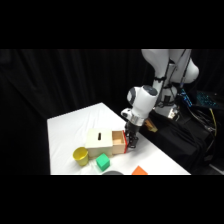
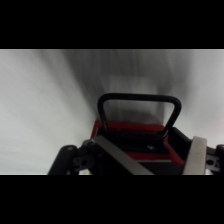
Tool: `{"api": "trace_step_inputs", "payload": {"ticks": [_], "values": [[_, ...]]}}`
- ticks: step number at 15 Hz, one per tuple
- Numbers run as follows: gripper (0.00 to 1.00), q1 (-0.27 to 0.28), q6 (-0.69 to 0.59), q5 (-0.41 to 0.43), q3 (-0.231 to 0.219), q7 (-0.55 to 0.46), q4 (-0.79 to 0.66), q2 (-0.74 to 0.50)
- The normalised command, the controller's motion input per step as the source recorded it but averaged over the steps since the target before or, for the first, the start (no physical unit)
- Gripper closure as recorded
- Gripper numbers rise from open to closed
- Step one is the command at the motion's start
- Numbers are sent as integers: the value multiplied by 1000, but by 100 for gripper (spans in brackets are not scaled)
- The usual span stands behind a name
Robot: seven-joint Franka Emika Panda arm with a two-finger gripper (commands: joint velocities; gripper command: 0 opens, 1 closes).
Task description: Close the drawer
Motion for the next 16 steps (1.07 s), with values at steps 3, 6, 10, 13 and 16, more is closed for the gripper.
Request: {"api": "trace_step_inputs", "payload": {"ticks": [3, 6, 10, 13, 16], "values": [[0, 57, 72, -163, -108, 156, 337, 172], [0, 40, 47, -91, -66, 82, 351, 182], [0, 14, 30, -33, -34, 13, 342, 177], [0, -37, 20, 25, -14, -68, 300, 131], [0, -110, 3, 103, 21, -190, 236, 64]]}}
